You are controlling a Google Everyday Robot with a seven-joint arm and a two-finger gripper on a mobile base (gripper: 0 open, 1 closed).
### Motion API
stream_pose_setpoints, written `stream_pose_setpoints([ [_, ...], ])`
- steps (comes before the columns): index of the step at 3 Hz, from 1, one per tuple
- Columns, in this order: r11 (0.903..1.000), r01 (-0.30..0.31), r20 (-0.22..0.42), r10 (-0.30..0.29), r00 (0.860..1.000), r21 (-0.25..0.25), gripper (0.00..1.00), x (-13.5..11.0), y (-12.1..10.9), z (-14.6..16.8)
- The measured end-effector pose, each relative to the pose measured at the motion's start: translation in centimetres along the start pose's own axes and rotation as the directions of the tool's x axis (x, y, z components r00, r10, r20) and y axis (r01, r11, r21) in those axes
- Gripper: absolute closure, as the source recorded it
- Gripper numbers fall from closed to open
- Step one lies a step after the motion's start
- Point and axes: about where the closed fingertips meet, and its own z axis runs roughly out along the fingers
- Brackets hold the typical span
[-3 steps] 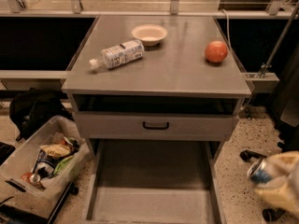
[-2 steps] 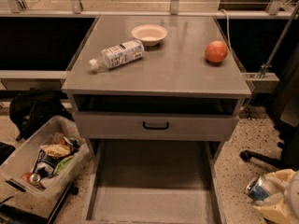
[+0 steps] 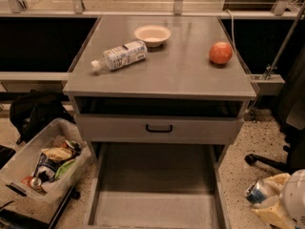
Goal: Place redbull can into middle drawer
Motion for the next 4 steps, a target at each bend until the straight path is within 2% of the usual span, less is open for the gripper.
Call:
stream_pose_setpoints([
  [1,0.9998,-0.013,-0.007,0.013,1.0,-0.013,1.0,0.1,-0.1,1.6],
  [2,0.9918,0.048,0.014,-0.047,0.999,-0.118,1.0,-2.2,2.0,8.2],
  [3,0.9798,0.087,0.043,-0.081,0.996,-0.18,1.0,-4.0,3.2,13.1],
  [4,0.9505,0.163,0.138,-0.129,0.982,-0.265,1.0,-8.9,5.6,19.6],
])
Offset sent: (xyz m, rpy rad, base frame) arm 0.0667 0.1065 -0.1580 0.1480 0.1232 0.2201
